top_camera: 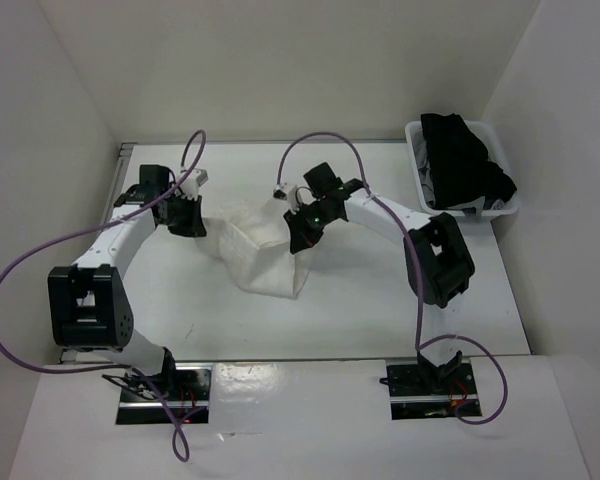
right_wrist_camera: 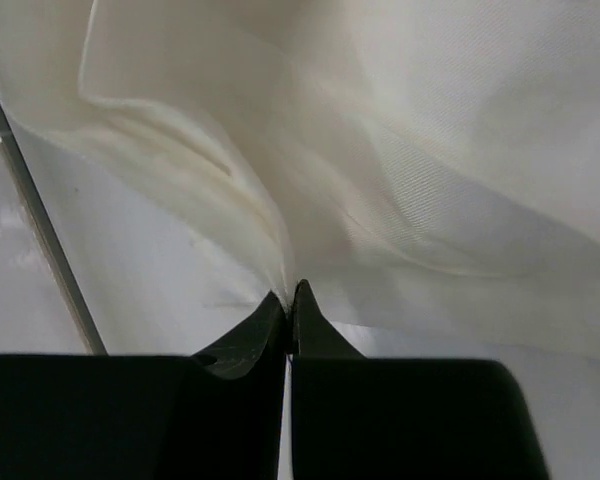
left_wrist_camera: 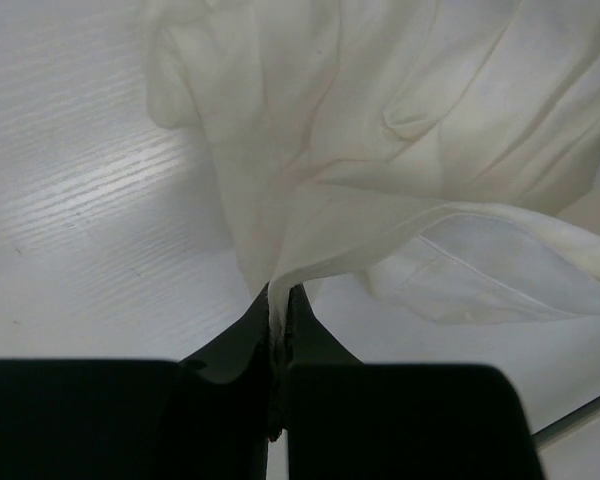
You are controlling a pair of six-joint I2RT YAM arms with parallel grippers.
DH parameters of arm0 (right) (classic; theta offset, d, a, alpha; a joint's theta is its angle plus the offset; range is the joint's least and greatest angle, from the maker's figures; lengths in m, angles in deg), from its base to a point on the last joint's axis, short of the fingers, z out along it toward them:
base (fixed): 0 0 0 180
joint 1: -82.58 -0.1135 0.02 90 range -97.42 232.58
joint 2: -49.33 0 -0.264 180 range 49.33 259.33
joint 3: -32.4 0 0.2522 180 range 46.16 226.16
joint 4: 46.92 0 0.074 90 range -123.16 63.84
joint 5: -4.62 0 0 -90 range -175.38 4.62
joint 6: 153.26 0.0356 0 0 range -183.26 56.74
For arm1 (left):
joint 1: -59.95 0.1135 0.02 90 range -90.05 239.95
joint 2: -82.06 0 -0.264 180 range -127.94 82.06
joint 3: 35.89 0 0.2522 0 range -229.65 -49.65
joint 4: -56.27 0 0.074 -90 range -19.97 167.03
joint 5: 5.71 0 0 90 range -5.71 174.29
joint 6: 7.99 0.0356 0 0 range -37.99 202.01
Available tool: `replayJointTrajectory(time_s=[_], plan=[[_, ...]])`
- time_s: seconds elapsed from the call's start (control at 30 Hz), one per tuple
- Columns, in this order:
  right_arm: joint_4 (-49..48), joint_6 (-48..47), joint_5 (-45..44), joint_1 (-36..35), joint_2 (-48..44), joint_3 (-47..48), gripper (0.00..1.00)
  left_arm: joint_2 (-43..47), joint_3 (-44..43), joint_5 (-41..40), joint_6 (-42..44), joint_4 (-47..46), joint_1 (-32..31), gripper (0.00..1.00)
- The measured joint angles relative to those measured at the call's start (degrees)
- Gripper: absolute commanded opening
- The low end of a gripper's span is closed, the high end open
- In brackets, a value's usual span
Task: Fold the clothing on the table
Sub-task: Flatten the skirt out
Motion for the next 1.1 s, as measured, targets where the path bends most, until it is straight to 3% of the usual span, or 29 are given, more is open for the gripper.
replayJointTrajectory(time_s=[0.27, 0.57, 1.1], plan=[[3.5, -2.0, -6.6, 7.6, -7.4, 11.8, 0.0, 7.3, -8.0, 0.0, 1.4, 4.1, -0.5, 0.0], [4.3, -2.2, -16.3, 8.3, -19.7, 12.0, 0.0, 12.9, -16.2, 1.5, 1.3, 7.7, -2.1, 0.0], [5.6, -1.7, -3.7, 16.8, -35.0, 11.0, 0.0, 23.6, -17.8, 13.2, 4.3, 11.5, -4.2, 0.0]])
